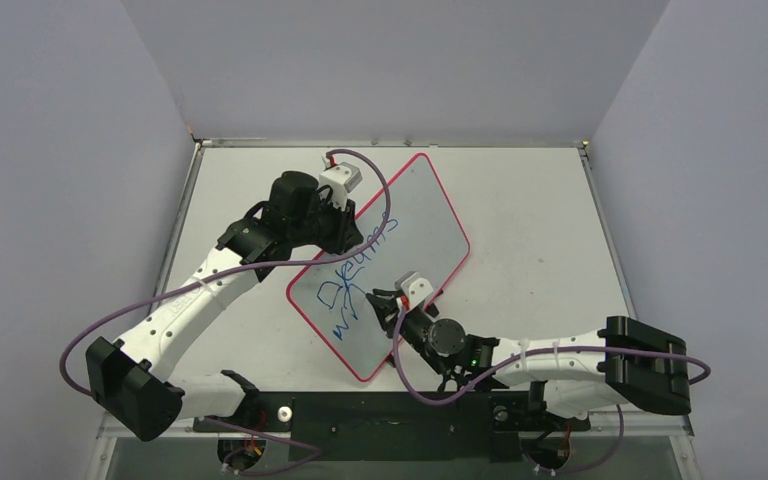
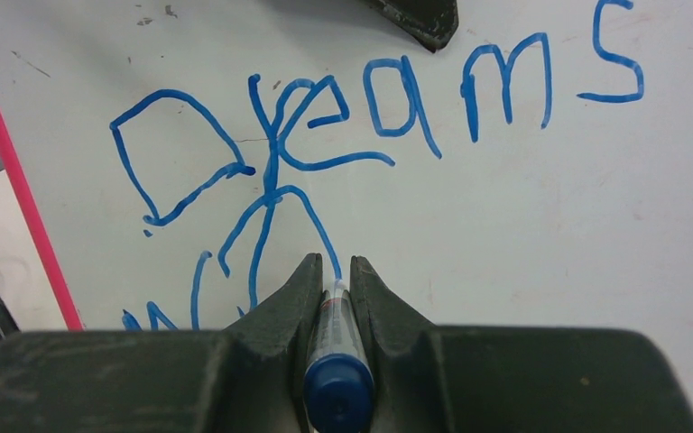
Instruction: Write a sentence on the whiteboard
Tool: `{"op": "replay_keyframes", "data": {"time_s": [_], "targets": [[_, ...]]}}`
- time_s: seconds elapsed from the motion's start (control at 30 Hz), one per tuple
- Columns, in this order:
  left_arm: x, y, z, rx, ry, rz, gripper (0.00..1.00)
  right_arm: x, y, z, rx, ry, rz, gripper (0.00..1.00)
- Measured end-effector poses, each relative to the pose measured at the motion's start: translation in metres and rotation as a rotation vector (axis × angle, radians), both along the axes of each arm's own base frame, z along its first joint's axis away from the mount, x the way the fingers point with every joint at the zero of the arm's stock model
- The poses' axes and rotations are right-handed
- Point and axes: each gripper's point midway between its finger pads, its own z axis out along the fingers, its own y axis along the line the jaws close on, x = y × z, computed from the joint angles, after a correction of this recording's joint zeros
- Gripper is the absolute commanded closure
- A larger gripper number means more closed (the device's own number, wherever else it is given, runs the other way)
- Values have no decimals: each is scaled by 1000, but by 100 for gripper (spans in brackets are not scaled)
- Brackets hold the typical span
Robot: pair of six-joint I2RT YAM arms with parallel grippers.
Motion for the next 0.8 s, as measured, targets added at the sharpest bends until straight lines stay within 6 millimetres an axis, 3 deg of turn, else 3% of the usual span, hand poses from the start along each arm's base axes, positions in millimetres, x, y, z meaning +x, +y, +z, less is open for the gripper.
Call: {"op": "replay_keyframes", "data": {"time_s": [0.4, 0.8], "targets": [[0, 0, 1, -1, -1, 0, 100, -30, 18, -8, -2, 38, 84, 100], [-1, 0, 1, -2, -3, -1, 100, -35, 20, -4, -15, 31, 105, 100]]}}
